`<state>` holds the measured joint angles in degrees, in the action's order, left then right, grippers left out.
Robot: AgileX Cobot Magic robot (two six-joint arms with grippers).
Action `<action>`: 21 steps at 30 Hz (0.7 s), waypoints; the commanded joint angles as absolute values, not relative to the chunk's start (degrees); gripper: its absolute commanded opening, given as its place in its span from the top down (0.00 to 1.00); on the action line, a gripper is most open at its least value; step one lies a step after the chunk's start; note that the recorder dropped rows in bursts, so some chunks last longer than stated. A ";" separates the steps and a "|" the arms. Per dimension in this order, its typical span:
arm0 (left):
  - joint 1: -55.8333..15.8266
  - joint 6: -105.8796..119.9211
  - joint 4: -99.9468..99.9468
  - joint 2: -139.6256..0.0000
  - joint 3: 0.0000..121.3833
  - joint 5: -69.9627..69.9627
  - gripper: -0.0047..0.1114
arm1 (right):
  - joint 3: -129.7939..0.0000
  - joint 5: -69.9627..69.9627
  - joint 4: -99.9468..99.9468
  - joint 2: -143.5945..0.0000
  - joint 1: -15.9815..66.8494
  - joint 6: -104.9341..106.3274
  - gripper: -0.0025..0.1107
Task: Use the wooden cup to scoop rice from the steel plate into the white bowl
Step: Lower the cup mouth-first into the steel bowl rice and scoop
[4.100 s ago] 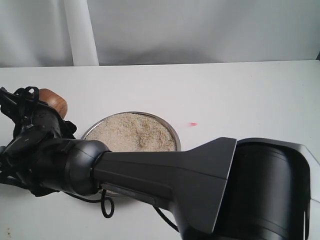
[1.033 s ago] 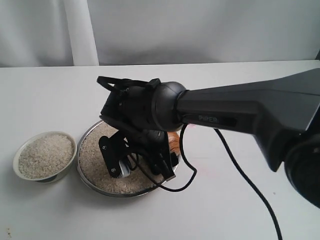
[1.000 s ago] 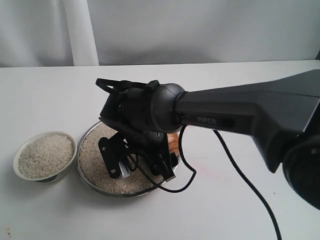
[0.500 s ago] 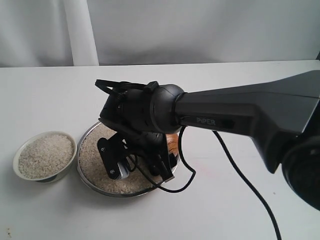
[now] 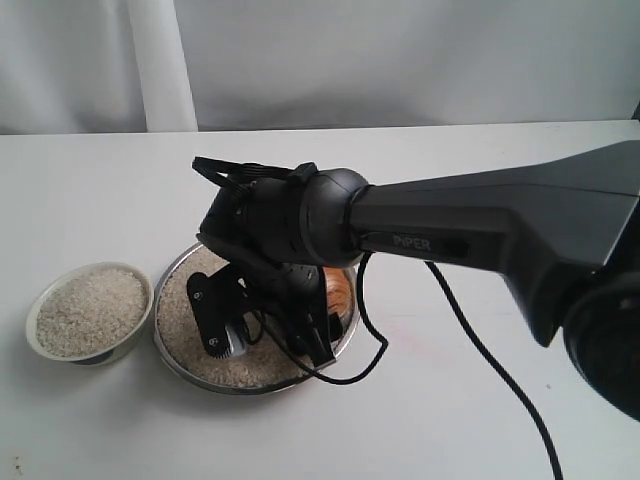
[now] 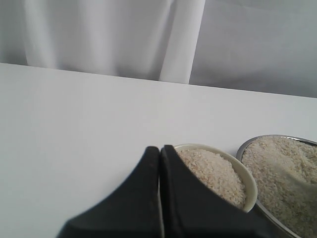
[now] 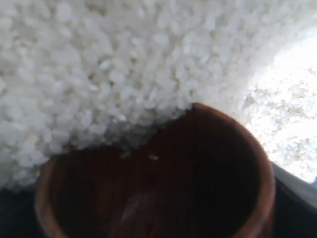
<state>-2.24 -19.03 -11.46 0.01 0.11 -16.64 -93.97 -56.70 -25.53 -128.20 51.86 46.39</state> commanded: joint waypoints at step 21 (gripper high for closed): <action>-2.33 -19.28 -11.41 0.00 0.00 -16.32 0.96 | -93.85 -44.69 -20.35 -128.39 52.00 41.14 0.98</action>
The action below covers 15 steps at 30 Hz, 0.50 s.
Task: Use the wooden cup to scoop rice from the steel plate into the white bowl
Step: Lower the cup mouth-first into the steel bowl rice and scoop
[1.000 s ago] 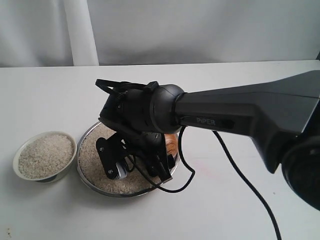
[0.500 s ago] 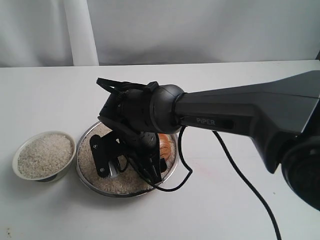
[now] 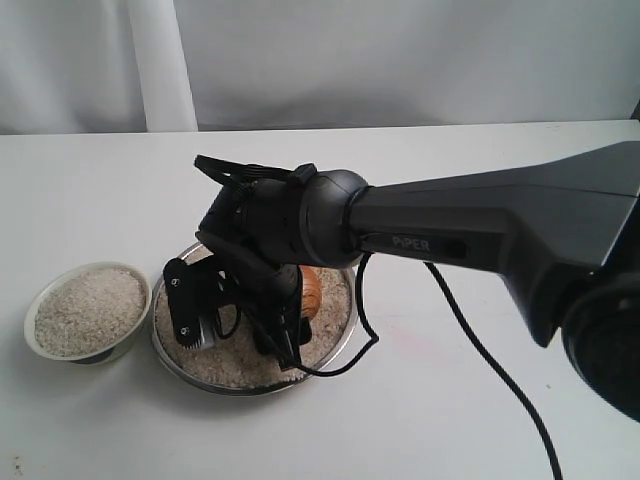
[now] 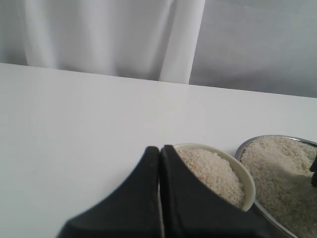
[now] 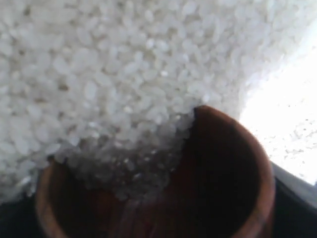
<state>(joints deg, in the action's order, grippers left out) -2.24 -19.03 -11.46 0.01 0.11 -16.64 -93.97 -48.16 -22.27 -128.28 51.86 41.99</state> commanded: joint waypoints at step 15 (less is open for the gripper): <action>-2.33 -19.28 -11.41 0.00 0.00 -16.32 0.96 | -93.85 -39.48 -17.28 -128.39 52.00 40.40 0.98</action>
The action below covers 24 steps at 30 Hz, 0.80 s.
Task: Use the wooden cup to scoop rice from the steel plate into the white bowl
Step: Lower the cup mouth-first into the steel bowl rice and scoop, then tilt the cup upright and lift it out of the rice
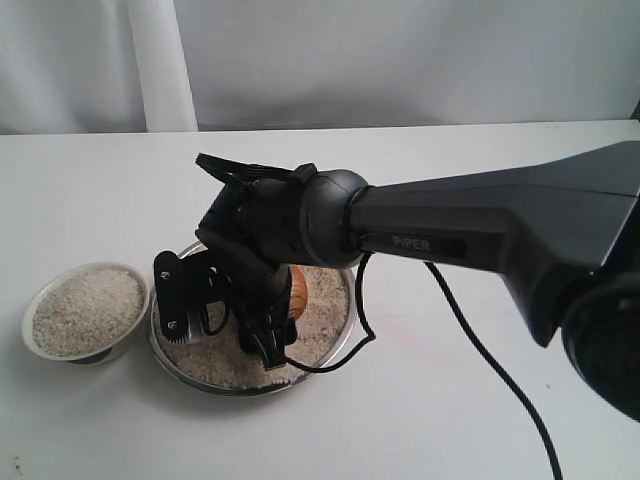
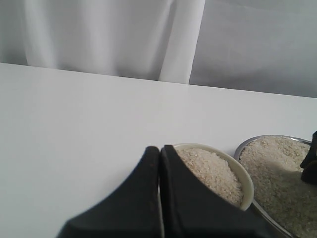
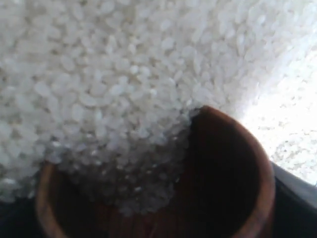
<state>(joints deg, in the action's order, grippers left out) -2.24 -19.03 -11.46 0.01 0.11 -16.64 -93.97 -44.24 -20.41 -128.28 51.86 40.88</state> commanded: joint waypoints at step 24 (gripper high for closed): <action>-2.33 -19.28 -11.41 0.00 0.00 -16.32 0.96 | -93.85 -34.07 -15.39 -132.78 51.87 36.83 0.98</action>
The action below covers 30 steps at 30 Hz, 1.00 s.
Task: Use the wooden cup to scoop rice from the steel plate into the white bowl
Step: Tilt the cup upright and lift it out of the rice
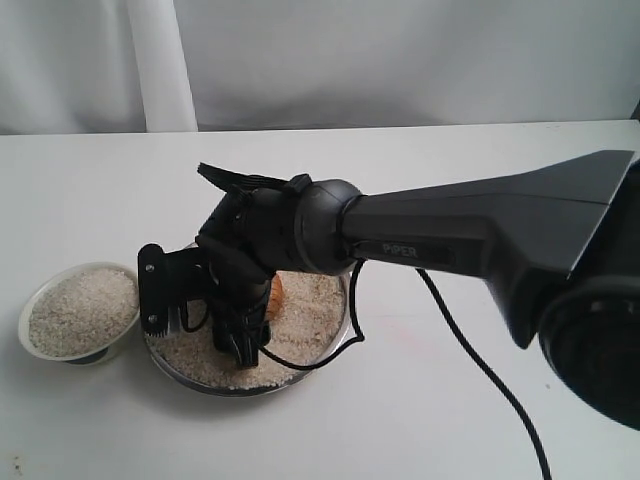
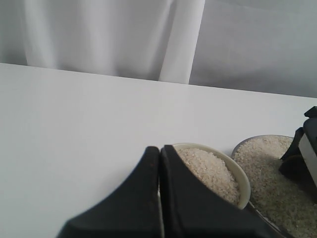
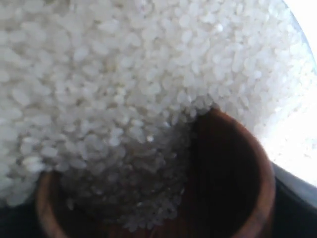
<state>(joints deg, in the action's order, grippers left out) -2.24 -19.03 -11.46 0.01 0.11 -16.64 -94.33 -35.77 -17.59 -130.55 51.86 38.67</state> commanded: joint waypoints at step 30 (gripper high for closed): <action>-2.33 -19.28 -11.41 0.00 0.00 -16.32 0.96 | -79.13 -9.26 14.10 -118.07 43.80 52.14 0.98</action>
